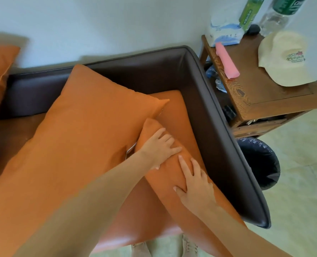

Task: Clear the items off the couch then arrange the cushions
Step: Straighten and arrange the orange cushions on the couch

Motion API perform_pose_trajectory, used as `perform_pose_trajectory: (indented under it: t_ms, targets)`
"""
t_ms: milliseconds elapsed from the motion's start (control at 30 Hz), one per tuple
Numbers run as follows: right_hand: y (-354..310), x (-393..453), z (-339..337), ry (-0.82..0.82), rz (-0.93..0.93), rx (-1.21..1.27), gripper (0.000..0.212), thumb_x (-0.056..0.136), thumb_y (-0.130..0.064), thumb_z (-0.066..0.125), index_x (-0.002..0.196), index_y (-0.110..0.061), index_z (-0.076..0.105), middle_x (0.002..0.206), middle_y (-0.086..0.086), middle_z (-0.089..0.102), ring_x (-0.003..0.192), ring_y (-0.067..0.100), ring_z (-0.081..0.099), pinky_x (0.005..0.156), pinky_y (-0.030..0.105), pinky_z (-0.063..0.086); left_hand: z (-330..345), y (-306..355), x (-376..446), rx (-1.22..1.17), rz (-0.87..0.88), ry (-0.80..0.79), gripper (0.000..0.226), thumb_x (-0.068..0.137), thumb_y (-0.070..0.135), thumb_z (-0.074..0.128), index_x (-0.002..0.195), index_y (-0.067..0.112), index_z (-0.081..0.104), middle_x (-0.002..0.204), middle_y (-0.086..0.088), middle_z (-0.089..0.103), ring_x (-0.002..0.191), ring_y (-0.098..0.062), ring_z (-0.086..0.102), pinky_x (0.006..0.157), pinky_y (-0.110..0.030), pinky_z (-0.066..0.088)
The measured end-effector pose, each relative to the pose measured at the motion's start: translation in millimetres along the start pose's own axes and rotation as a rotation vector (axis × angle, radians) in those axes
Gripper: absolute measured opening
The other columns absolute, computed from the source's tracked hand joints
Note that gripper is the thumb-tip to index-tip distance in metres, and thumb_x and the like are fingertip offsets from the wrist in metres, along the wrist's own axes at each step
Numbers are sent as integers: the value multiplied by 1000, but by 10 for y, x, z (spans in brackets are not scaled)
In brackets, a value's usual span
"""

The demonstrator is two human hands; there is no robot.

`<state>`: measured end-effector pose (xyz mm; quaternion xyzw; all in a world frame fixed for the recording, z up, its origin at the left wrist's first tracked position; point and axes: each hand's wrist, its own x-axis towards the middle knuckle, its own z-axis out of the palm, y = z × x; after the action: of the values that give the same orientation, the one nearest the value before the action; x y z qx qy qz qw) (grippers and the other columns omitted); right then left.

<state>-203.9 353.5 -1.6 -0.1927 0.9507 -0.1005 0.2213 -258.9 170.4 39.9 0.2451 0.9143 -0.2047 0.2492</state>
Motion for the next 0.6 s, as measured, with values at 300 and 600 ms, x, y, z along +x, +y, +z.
perform_pose_trajectory:
  t_ms: [300,600]
  targets:
    - [165,557,-301,64,226,90,97,89,-53,56,139,-50,-27,157,7,0,139,40,19,99,63,37,-619,-204,843,99,30,35,66,99,24,47,153,34,11,162,-2,9,149,-22,3,119,-51,3]
    - [266,515,-43,177,2,-100,86,80,-60,59,150,-44,13,160,10,13,136,49,28,88,74,37,11,-130,640,-387,-142,154,92,90,23,51,150,37,-17,154,7,-34,142,-25,-32,108,-73,12]
